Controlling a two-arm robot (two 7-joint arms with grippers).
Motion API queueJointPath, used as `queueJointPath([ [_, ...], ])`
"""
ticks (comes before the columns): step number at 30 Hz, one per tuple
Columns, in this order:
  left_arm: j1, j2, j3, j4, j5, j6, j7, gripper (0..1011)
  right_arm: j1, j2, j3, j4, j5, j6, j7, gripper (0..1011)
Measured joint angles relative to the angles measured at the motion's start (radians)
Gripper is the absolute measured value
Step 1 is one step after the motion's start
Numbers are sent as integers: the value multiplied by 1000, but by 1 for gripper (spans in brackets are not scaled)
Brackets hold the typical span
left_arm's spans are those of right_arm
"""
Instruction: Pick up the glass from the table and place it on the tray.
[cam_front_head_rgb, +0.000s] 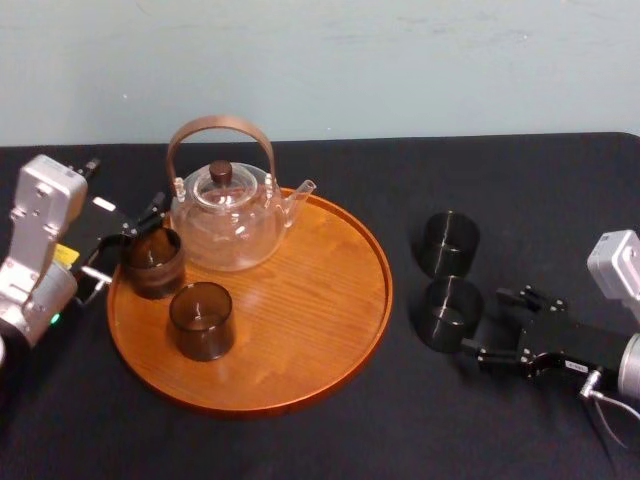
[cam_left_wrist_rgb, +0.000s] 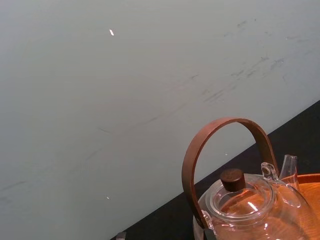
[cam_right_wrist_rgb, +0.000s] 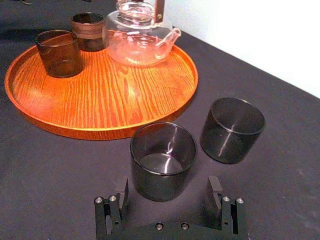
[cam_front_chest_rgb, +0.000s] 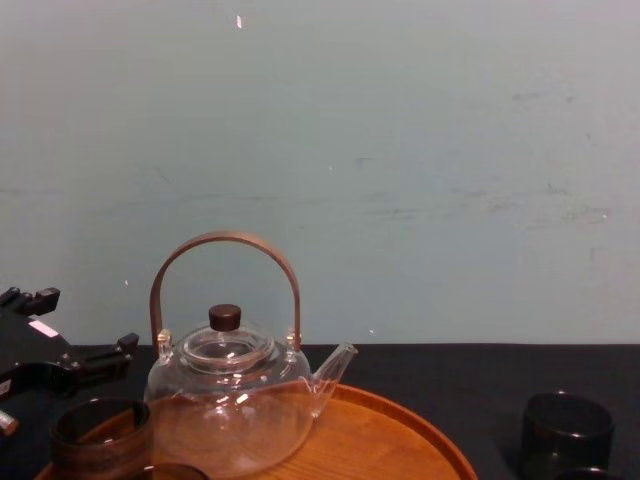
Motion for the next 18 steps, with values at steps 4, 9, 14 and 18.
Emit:
queueJointPath([
  [4, 0, 0, 0, 0, 0, 0, 0, 1001, 13, -4, -8, 8, -5, -1, 10, 1002],
  [9, 0, 0, 0, 0, 0, 0, 0, 1001, 32, -9, -19, 22, -14, -2, 17, 1002],
  [14, 0, 0, 0, 0, 0, 0, 0, 1001, 58, -14, -36, 34, -24, 9, 25, 1002],
  [18, 0, 0, 0, 0, 0, 0, 0, 1001, 73, -16, -48, 39, -29, 31, 26, 1002],
])
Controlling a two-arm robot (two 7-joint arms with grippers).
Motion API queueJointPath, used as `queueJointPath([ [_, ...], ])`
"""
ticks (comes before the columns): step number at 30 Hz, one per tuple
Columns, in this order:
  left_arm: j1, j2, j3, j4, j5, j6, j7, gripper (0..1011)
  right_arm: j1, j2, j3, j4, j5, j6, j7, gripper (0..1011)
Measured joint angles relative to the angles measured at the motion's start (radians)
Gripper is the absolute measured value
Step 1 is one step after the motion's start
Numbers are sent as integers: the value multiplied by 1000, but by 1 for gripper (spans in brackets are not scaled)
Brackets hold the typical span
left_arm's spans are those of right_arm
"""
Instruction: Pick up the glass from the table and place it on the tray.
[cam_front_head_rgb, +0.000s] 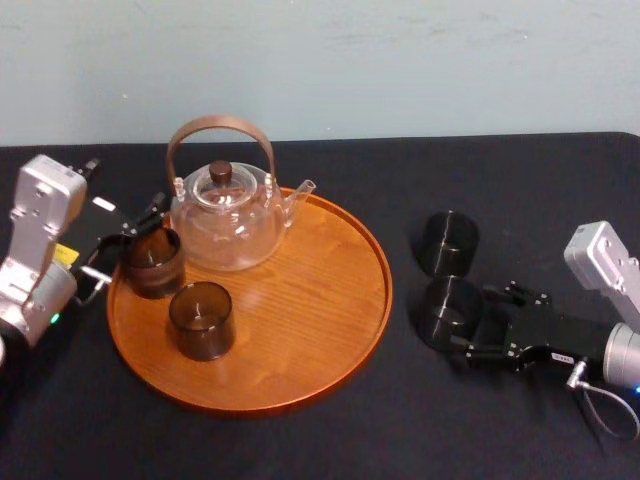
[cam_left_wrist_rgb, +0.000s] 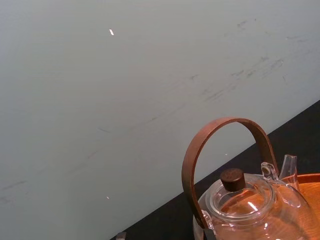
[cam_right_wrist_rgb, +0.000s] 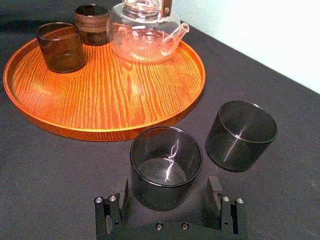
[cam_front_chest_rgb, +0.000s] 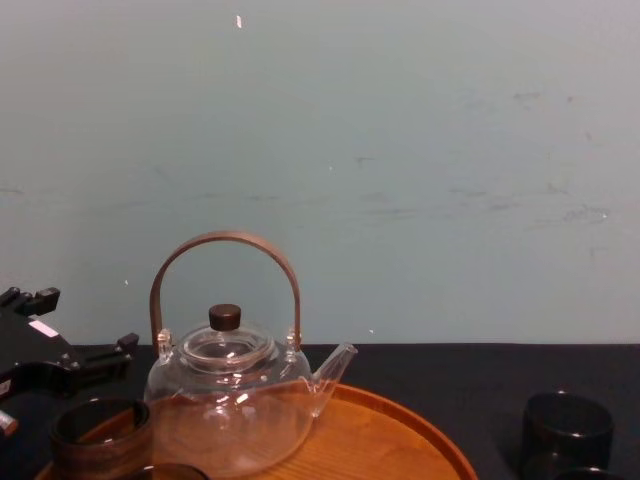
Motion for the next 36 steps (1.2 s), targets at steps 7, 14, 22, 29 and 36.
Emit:
queueJointPath([
  [7, 0, 0, 0, 0, 0, 0, 0, 1001, 26, -3, -17, 9, -2, 21, 14, 1002],
  [14, 0, 0, 0, 0, 0, 0, 0, 1001, 60, -15, -36, 30, -3, 26, 22, 1002],
  [22, 0, 0, 0, 0, 0, 0, 0, 1001, 92, -27, -56, 48, -9, 26, 28, 1002],
  [29, 0, 0, 0, 0, 0, 0, 0, 1001, 116, -36, -74, 62, -18, 28, 32, 1002],
  [36, 0, 0, 0, 0, 0, 0, 0, 1001, 126, -41, -88, 63, -30, 29, 31, 1002],
])
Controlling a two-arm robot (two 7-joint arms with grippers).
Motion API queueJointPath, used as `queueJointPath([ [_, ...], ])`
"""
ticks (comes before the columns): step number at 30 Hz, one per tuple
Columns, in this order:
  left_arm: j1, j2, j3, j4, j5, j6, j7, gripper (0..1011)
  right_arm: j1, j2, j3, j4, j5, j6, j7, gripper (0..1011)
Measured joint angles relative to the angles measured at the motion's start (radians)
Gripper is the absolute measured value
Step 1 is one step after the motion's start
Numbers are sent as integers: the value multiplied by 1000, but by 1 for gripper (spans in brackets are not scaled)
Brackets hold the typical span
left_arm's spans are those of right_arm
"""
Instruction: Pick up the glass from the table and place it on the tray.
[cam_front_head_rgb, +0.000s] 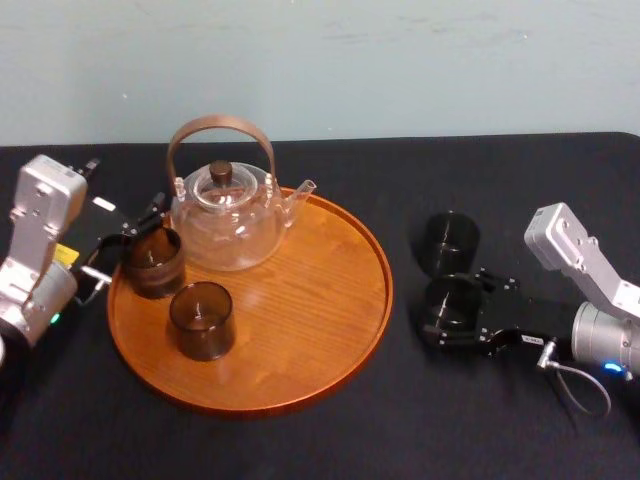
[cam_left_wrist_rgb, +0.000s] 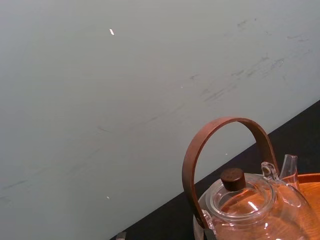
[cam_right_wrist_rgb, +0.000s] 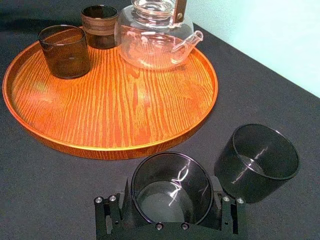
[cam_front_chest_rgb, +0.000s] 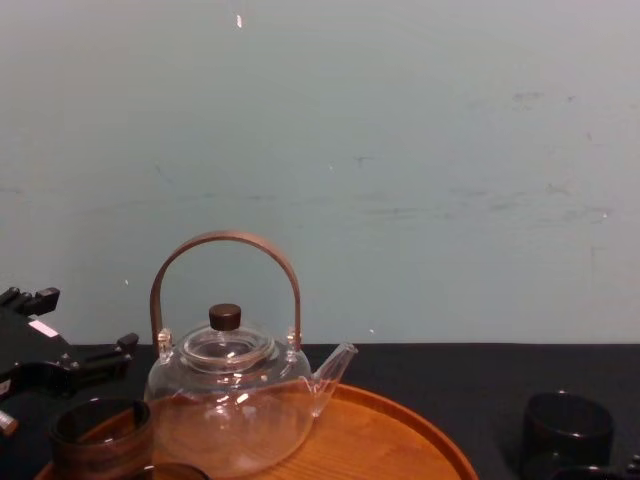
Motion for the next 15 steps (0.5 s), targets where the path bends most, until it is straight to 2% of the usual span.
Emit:
queueJointPath([
  [10, 0, 0, 0, 0, 0, 0, 0, 1001, -2, 1, 3, -1, 2, 0, 0, 997],
  [15, 0, 0, 0, 0, 0, 0, 0, 1001, -2, 1, 4, -2, 3, -1, 0, 921],
])
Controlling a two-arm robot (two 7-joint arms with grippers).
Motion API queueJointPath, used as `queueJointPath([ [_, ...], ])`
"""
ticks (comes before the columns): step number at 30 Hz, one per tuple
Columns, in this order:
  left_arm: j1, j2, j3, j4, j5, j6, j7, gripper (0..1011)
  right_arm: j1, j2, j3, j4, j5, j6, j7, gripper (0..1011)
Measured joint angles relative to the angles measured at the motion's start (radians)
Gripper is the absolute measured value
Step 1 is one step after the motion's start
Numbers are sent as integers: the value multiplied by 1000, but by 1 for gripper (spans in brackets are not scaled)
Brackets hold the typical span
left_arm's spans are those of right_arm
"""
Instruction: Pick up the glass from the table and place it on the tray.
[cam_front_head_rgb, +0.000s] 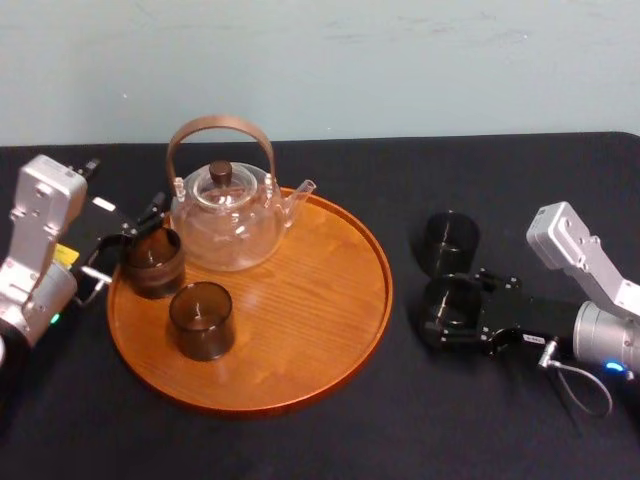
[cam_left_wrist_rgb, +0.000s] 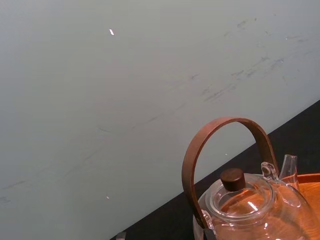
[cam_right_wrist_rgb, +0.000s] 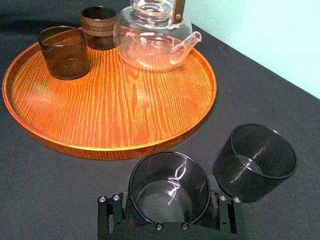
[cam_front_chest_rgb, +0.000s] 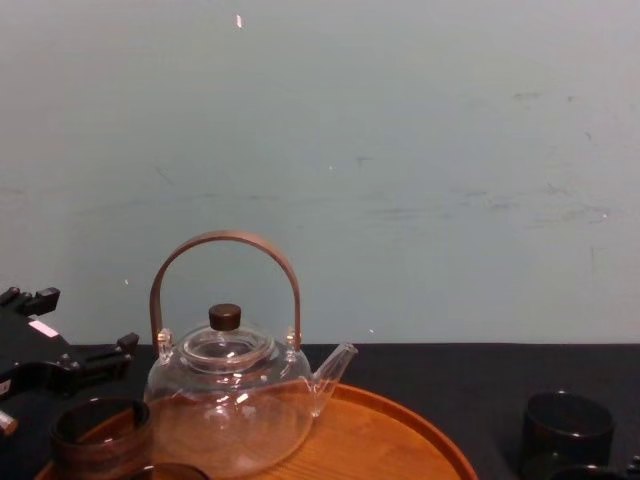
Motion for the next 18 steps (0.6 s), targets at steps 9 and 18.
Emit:
queueJointPath([
  [9, 0, 0, 0, 0, 0, 0, 0, 1001, -1, 1, 1, 0, 1, 0, 0, 912],
  [18, 0, 0, 0, 0, 0, 0, 0, 1001, -2, 1, 2, 0, 2, 0, 0, 912],
])
